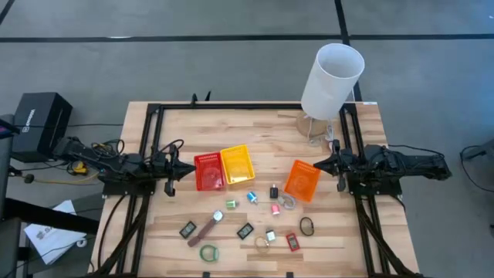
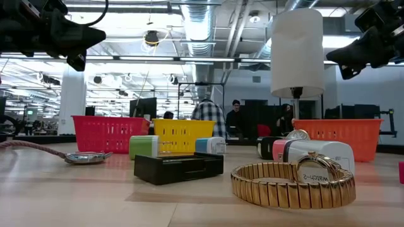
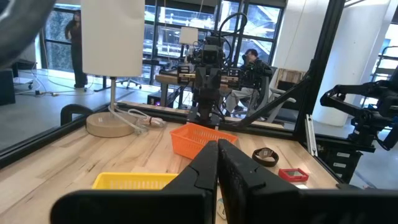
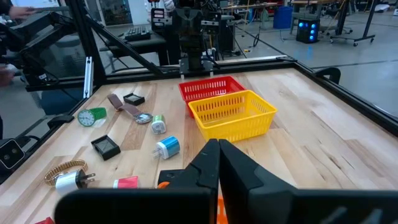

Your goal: Pick & Place Office items

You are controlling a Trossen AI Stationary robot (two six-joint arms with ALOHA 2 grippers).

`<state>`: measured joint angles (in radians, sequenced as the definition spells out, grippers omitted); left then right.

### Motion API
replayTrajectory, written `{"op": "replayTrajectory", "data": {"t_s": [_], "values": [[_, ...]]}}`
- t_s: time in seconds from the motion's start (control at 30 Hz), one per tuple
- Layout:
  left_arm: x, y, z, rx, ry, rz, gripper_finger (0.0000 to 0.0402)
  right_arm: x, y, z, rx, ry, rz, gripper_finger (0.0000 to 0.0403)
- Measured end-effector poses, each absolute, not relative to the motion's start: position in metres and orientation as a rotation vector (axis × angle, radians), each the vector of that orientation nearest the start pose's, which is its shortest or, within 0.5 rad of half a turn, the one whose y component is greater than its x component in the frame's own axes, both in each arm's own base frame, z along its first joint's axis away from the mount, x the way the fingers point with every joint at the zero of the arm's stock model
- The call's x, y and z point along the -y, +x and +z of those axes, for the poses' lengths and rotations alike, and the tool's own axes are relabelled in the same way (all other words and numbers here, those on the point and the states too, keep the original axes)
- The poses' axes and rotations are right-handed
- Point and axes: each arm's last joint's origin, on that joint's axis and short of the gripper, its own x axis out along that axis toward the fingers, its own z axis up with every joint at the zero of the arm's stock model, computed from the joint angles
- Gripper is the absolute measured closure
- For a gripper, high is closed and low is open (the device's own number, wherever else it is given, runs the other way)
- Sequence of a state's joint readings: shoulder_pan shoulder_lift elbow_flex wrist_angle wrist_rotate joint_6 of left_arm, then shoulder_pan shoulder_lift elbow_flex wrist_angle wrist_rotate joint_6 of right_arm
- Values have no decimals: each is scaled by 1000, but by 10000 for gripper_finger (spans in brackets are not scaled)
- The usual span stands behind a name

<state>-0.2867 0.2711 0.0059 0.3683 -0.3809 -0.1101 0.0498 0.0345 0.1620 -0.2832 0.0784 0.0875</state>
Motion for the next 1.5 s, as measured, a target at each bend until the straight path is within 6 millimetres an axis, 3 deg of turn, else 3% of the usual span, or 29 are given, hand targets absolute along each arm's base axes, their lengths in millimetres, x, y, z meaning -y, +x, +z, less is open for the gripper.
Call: {"op": "replayTrajectory", "data": {"t_s": [0.3, 0.5, 0.87, 1.13, 1.27, 1.5], "values": [[21, 110, 178, 111, -150, 88, 399, -2, 87, 188, -155, 38, -32, 402], [21, 110, 179, 119, -156, 87, 399, -2, 87, 188, -152, 159, -42, 402], [22, 109, 188, 203, -178, 40, 399, -2, 87, 190, -136, 163, -41, 402], [22, 110, 187, 195, -223, 32, 399, -2, 88, 199, -49, 15, -31, 402], [22, 109, 193, 255, -287, 21, 398, 0, 88, 206, 20, -62, -115, 402], [29, 123, 207, 219, -286, -27, 360, 2, 87, 211, 78, 38, -194, 402]]}}
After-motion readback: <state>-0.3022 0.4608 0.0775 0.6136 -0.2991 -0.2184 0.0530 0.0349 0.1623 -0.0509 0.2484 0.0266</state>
